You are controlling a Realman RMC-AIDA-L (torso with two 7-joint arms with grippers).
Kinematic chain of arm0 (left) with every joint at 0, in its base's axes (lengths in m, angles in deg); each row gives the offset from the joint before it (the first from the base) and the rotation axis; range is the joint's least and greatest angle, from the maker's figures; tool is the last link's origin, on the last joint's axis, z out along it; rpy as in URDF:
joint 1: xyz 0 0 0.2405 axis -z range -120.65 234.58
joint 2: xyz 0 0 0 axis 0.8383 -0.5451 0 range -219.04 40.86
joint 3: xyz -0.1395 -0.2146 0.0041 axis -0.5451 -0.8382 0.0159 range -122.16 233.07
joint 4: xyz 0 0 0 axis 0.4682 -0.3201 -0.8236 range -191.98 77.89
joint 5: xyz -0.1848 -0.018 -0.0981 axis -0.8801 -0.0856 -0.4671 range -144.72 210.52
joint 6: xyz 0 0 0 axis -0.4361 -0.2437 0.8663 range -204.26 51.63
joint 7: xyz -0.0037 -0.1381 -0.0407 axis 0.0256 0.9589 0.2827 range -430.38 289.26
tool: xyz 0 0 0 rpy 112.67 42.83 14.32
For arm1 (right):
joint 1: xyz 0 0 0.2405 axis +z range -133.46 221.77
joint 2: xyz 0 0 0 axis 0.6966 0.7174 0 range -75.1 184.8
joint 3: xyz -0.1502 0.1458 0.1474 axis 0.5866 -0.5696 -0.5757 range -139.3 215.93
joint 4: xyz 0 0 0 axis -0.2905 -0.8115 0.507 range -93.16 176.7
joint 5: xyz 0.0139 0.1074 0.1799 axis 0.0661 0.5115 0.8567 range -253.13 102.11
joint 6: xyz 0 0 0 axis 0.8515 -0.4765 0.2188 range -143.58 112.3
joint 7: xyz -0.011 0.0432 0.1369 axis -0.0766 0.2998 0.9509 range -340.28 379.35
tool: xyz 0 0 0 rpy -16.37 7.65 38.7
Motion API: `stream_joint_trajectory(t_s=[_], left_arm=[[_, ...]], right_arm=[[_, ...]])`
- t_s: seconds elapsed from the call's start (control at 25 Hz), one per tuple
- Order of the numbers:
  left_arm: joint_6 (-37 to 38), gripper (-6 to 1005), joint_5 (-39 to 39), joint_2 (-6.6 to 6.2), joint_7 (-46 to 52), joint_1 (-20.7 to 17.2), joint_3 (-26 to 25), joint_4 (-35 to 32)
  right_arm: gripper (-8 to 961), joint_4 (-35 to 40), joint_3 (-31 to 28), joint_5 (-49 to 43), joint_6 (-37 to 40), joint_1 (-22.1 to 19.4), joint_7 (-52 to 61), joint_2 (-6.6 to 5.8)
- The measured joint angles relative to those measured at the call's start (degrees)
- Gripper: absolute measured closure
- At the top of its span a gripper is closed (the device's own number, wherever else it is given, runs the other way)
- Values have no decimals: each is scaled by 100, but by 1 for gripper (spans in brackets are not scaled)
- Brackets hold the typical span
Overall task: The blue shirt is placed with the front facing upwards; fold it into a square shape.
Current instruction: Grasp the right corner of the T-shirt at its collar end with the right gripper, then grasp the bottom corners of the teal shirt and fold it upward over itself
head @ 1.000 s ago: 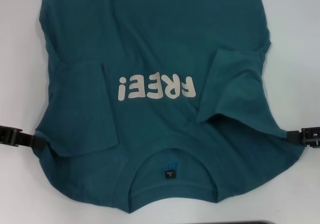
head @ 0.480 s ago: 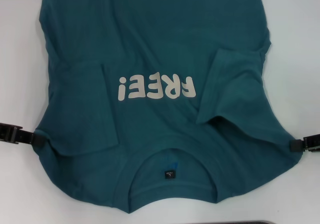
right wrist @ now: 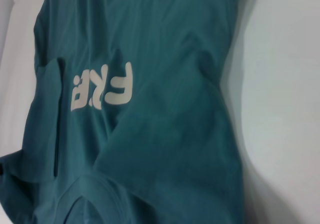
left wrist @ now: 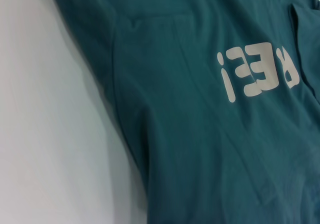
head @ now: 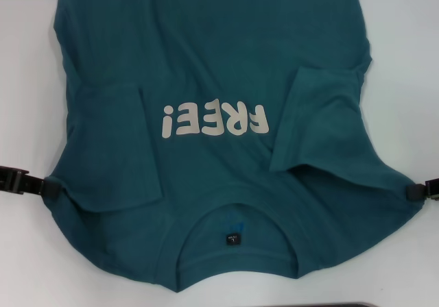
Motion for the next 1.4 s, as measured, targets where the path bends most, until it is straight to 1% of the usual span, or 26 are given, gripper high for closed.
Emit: stream_joint_trajectory(t_s=[0.16, 0.36, 0.56, 0.8, 1.04, 1.4], left_arm=[[98, 991, 18, -66, 25, 17, 0, 5], [440, 991, 26, -189, 40, 19, 0, 55], [665, 991, 30, -301, 8, -55, 1, 54], [741, 990, 35, -397, -17, -222, 4, 20], [761, 990, 35, -408, -37, -352, 8, 17], [793, 990, 35, -344, -166, -591, -8, -26]], right_arm=[[926, 7, -138, 8, -11, -48, -43, -13], [927, 7, -340, 18, 39, -153, -200, -19], [927, 7, -553, 27, 97, -286, -377, 12], [927, 6, -917, 29, 215, -463, -562, 22], [926, 6, -1149, 28, 255, -584, -691, 10], [926, 6, -1415, 22, 372, -785, -873, -10]])
